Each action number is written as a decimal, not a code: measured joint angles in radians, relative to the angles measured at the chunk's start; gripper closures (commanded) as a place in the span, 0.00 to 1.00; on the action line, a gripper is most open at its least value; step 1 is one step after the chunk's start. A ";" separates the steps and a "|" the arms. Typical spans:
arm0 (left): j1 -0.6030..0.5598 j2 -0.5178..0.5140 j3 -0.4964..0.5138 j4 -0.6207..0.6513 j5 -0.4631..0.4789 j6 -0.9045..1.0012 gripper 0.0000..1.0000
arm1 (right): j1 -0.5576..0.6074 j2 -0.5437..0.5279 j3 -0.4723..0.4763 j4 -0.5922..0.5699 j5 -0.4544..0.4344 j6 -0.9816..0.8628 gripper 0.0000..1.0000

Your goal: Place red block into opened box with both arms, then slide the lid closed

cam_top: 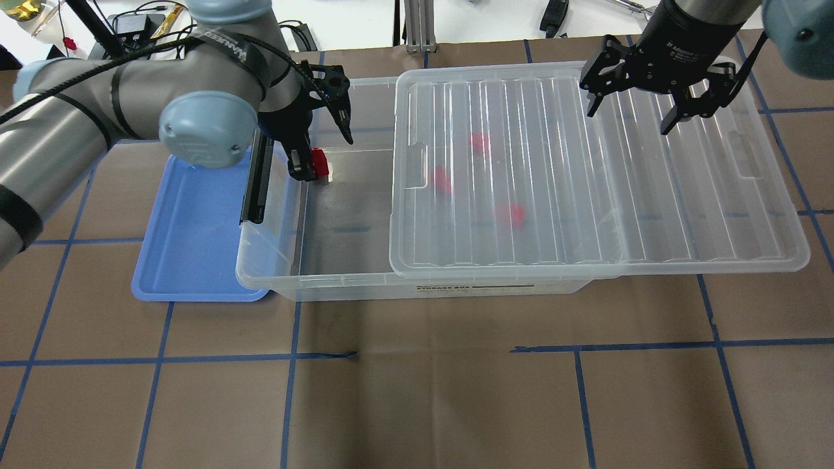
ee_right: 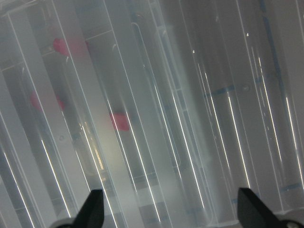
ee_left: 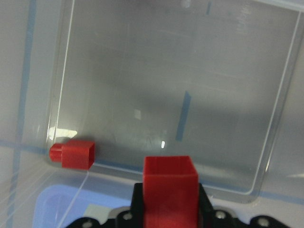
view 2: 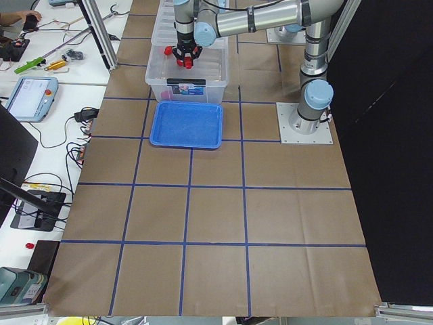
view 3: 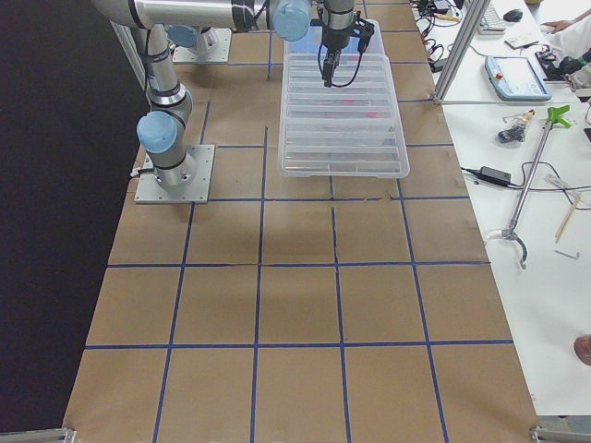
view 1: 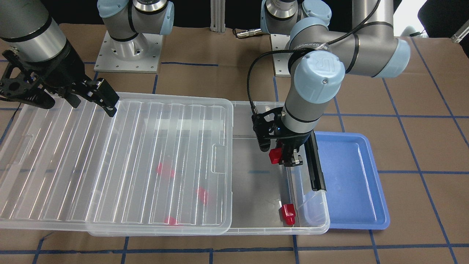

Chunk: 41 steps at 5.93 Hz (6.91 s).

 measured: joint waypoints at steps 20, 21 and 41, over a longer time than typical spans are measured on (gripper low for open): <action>-0.011 0.240 0.101 -0.235 0.016 -0.831 0.01 | -0.593 0.148 0.215 -0.363 -0.111 -0.768 0.00; -0.009 0.266 0.112 -0.303 0.024 -1.043 0.01 | -0.579 0.137 0.241 -0.360 -0.106 -0.767 0.00; 0.106 0.359 0.060 -0.335 -0.010 -1.240 0.02 | 0.055 0.047 -0.120 0.137 -0.048 -0.036 0.00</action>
